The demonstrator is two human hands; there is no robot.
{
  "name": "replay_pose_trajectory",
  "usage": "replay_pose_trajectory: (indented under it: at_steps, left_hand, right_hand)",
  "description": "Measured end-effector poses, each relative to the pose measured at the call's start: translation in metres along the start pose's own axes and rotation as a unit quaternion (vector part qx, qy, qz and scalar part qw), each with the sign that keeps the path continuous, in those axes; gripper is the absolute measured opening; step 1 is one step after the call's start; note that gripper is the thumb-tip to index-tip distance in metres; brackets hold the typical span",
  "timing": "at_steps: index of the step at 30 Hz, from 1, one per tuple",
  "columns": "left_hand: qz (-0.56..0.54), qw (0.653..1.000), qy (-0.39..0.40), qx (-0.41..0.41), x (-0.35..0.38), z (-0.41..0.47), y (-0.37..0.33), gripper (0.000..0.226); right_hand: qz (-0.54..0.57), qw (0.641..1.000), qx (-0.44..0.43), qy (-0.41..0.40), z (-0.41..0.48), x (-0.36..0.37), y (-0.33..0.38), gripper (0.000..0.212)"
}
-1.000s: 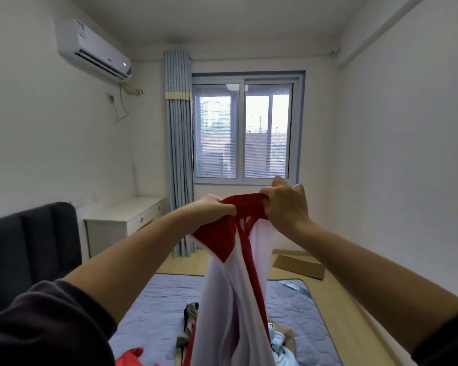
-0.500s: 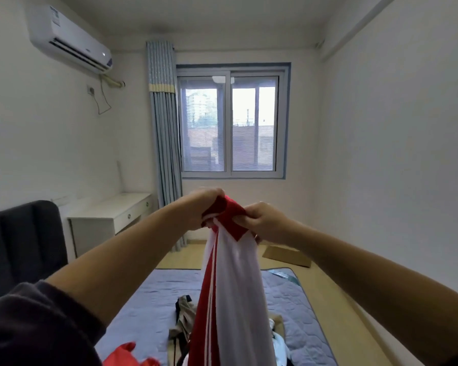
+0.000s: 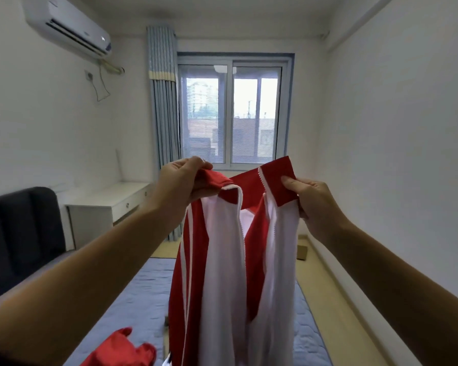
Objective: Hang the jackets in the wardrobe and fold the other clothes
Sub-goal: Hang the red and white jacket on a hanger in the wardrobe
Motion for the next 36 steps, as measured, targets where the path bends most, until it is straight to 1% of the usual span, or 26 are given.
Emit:
replay_pose_trajectory:
  at_steps: [2, 4, 6, 8, 9, 10, 11, 12, 13, 15, 17, 18, 20, 22, 25, 27, 29, 32, 34, 36]
  left_hand:
    - [-0.022, 1.000, 0.004, 0.011, 0.001, 0.006, 0.003, 0.026]
    - [-0.018, 1.000, -0.002, -0.010, -0.001, 0.023, 0.017, 0.034]
    - [0.042, 0.997, -0.023, -0.063, -0.001, 0.049, 0.046, 0.039]
    - [0.110, 0.985, -0.002, -0.131, 0.003, 0.078, 0.089, 0.040]
    - [0.135, 0.976, 0.022, -0.167, 0.006, 0.089, 0.114, 0.044]
    - [0.149, 0.969, 0.038, -0.195, 0.008, 0.097, 0.140, 0.053]
    - [0.156, 0.964, 0.034, -0.210, 0.008, 0.101, 0.167, 0.061]
    - [0.163, 0.960, 0.014, -0.228, 0.005, 0.099, 0.195, 0.065]
    - [0.172, 0.952, -0.008, -0.254, -0.001, 0.089, 0.224, 0.062]
    - [0.190, 0.927, -0.018, -0.324, -0.012, 0.051, 0.290, 0.044]
    - [0.175, 0.899, 0.017, -0.402, -0.018, -0.006, 0.350, 0.016]
    - [0.157, 0.886, 0.026, -0.435, -0.020, -0.037, 0.377, 0.010]
    - [0.137, 0.858, 0.016, -0.496, -0.024, -0.098, 0.427, 0.016]
    - [0.115, 0.825, 0.000, -0.554, -0.024, -0.156, 0.471, 0.017]
    - [0.081, 0.779, -0.021, -0.622, -0.020, -0.236, 0.526, 0.017]
    - [0.061, 0.750, -0.040, -0.657, -0.016, -0.287, 0.559, 0.019]
    - [0.039, 0.721, -0.054, -0.689, -0.013, -0.333, 0.589, 0.022]
    - [0.036, 0.687, -0.073, -0.722, -0.016, -0.393, 0.635, 0.026]
    - [0.035, 0.664, -0.087, -0.742, -0.021, -0.425, 0.661, 0.026]
    - [0.038, 0.646, -0.097, -0.756, -0.028, -0.449, 0.683, 0.025]
  right_hand:
    - [0.030, 0.999, -0.007, 0.013, 0.006, 0.000, -0.002, 0.022]
    - [0.048, 0.999, 0.009, 0.012, 0.020, 0.000, -0.015, 0.022]
    - [0.048, 0.997, 0.054, -0.008, 0.047, 0.002, -0.044, 0.021]
    - [0.015, 0.993, 0.116, -0.022, 0.080, 0.008, -0.081, 0.023]
    - [-0.003, 0.989, 0.150, -0.016, 0.095, 0.012, -0.103, 0.026]
    - [-0.013, 0.984, 0.180, 0.000, 0.106, 0.017, -0.125, 0.031]
    - [-0.021, 0.979, 0.202, 0.020, 0.115, 0.021, -0.149, 0.037]
    - [-0.039, 0.974, 0.218, 0.041, 0.119, 0.024, -0.179, 0.040]
    - [-0.063, 0.969, 0.233, 0.055, 0.113, 0.027, -0.210, 0.040]
    - [-0.111, 0.952, 0.273, 0.077, 0.079, 0.030, -0.273, 0.036]
    - [-0.114, 0.934, 0.324, 0.099, 0.030, 0.035, -0.337, 0.033]
    - [-0.103, 0.921, 0.358, 0.110, 0.002, 0.038, -0.369, 0.030]
    - [-0.090, 0.887, 0.436, 0.124, -0.059, 0.043, -0.425, 0.022]
    - [-0.077, 0.851, 0.501, 0.138, -0.117, 0.049, -0.475, 0.022]
    - [-0.050, 0.808, 0.563, 0.164, -0.193, 0.061, -0.534, 0.019]
    - [-0.041, 0.780, 0.601, 0.168, -0.238, 0.069, -0.568, 0.021]
    - [-0.049, 0.763, 0.618, 0.181, -0.278, 0.078, -0.601, 0.025]
    - [-0.078, 0.738, 0.628, 0.232, -0.330, 0.092, -0.648, 0.025]
    - [-0.066, 0.722, 0.644, 0.244, -0.359, 0.103, -0.676, 0.029]
    - [-0.054, 0.708, 0.661, 0.243, -0.380, 0.116, -0.700, 0.027]
Point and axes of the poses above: each hand's wrist, its own z-axis towards the middle knuckle, its own x-axis out of the palm, y = z × x, the point moved 3 cm from there along z, towards the middle knuckle, and after that the axes turned 13 degrees about y, right-handed, at the moved point
